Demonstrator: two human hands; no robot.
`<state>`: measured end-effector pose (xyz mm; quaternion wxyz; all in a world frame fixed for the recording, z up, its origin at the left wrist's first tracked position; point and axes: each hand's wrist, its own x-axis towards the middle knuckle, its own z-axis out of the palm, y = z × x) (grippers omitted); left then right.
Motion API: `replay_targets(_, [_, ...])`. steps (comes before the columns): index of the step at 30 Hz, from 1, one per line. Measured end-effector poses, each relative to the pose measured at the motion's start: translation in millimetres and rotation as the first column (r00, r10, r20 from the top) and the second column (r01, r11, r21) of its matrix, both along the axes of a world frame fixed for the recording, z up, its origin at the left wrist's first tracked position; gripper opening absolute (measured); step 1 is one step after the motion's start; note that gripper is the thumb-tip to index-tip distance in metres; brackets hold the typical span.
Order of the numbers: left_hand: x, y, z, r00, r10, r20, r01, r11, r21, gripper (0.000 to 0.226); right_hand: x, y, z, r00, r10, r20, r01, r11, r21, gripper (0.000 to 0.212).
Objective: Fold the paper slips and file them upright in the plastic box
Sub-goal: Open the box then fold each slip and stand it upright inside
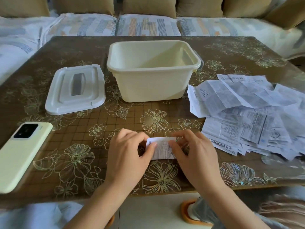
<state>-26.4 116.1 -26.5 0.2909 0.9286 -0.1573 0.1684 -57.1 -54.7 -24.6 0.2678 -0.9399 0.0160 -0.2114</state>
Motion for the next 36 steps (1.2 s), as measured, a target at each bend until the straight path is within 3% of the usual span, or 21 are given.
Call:
replay_targets(15, [3.6, -3.7, -6.2, 0.997, 0.056, -0.054, -0.051, 0.996, 0.078, 0.016, 0.6, 13.5, -7.8, 0.993, -0.122, -0.001, 0.12, 0.976, -0.185, 0.016])
replay_targets(19, [1.7, -4.9, -4.9, 0.998, 0.038, -0.053, -0.036, 0.998, 0.044, 0.026, 0.0, 12.5, -8.6, 0.993, -0.115, -0.003, 0.113, 0.979, -0.171, 0.015])
replay_targets(27, [-3.5, -8.0, -3.1, 0.995, -0.026, 0.095, 0.01, 0.986, 0.167, 0.009, 1.6, 13.0, -7.7, 0.993, -0.114, -0.028, 0.104, 0.968, -0.228, 0.014])
replay_targets(32, [1.5, 6.2, -5.8, 0.995, -0.098, -0.025, 0.099, 0.994, 0.052, 0.019, 1.4, 7.4, -10.5, 0.998, -0.054, -0.026, 0.046, 0.963, -0.264, 0.012])
replay_targets(36, [1.0, 6.3, -5.2, 0.99, -0.106, -0.088, 0.112, 0.992, 0.066, 0.031, -6.3, 8.6, -11.0, 0.996, -0.046, -0.081, 0.029, 0.981, -0.193, 0.033])
